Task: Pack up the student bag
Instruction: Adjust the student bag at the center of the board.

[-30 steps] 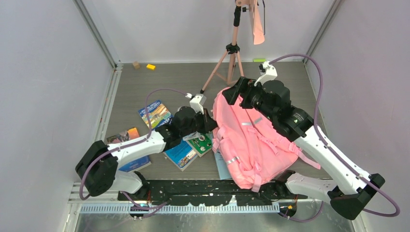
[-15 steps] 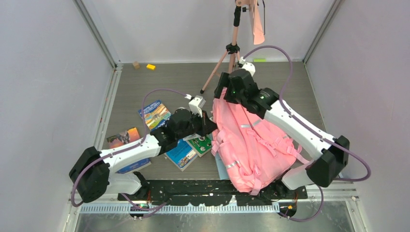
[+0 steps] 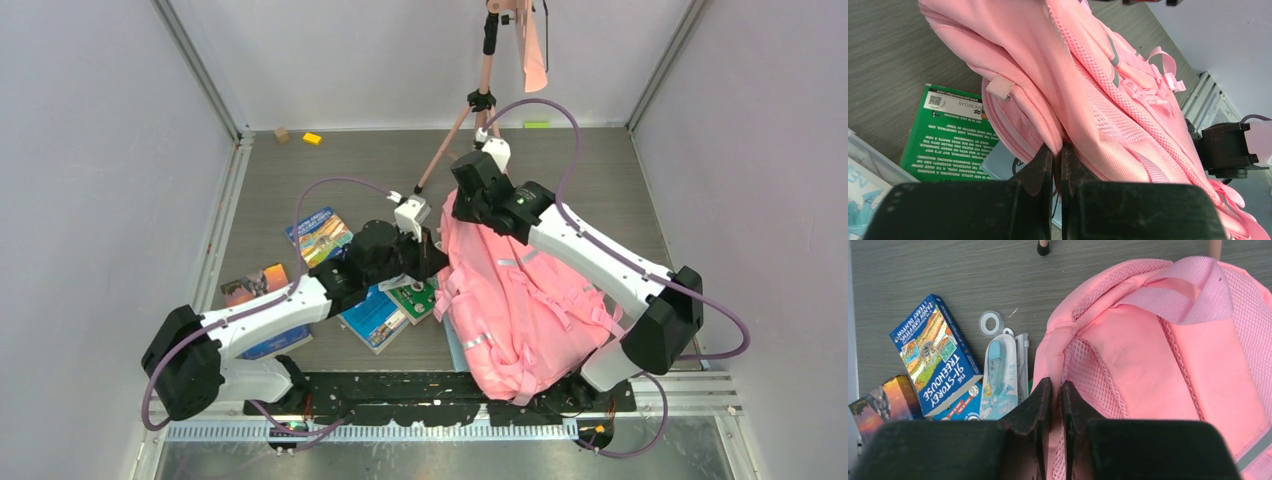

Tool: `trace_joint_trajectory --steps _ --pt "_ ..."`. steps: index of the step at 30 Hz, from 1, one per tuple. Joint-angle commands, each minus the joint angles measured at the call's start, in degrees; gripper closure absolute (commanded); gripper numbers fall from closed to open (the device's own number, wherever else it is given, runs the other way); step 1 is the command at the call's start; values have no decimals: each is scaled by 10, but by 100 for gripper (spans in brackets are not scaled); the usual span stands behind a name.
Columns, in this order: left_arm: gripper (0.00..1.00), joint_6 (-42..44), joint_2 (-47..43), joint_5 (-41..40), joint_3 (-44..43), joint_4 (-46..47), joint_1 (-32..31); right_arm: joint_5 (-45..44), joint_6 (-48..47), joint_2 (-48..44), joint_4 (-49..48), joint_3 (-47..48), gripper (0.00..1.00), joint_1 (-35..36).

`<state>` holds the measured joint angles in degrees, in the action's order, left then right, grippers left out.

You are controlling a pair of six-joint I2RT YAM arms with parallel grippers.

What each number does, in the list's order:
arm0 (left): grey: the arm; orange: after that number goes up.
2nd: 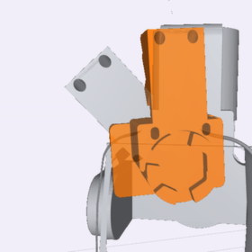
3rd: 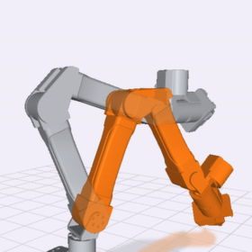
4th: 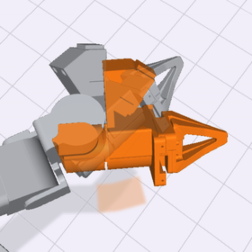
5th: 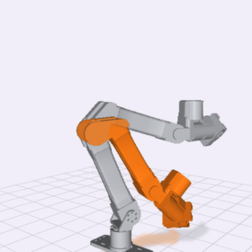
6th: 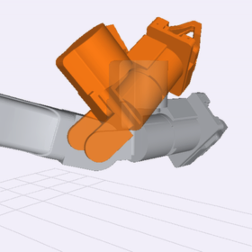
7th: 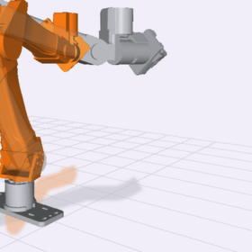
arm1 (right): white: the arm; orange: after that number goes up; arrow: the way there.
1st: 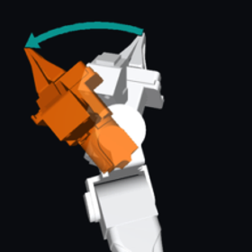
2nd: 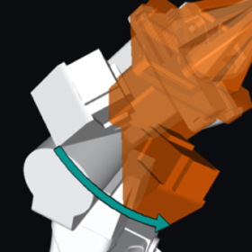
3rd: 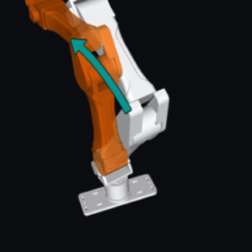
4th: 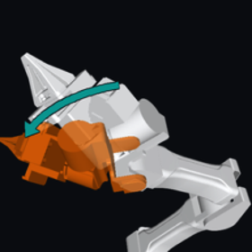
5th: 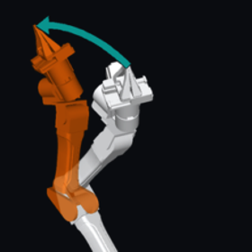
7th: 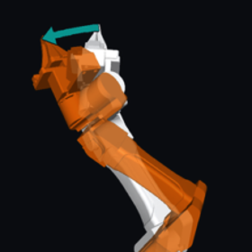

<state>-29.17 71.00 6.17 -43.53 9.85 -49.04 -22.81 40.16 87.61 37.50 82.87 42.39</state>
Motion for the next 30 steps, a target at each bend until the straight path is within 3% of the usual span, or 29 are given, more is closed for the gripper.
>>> trace_joint_trajectory --steps 1,3,12,16,20,25,27,30 --pt "100 73 -52 11 -102 -24 -4 -28 3 -64 -13 20 95 0" --pt "100 99 -66 13 -139 -72 -4 -31 -1 -90 -11 32 99 0" --pt "100 188 -70 79 -334 -269 -4 2 -17 -179 -11 74 99 2" --pt "100 210 -82 83 -379 -297 -4 27 -28 -196 -22 79 100 4" --pt "100 219 -106 96 -392 -303 -4 77 -53 -208 -47 76 100 8" --pt "100 197 -141 134 -343 -291 -4 138 -105 -230 -86 37 100 11" --pt "83 180 -156 126 -317 -295 -4 156 -128 -247 -101 16 100 11" --pt "42 142 -165 33 -293 -334 -4 170 -167 -267 -112 -8 100 11"
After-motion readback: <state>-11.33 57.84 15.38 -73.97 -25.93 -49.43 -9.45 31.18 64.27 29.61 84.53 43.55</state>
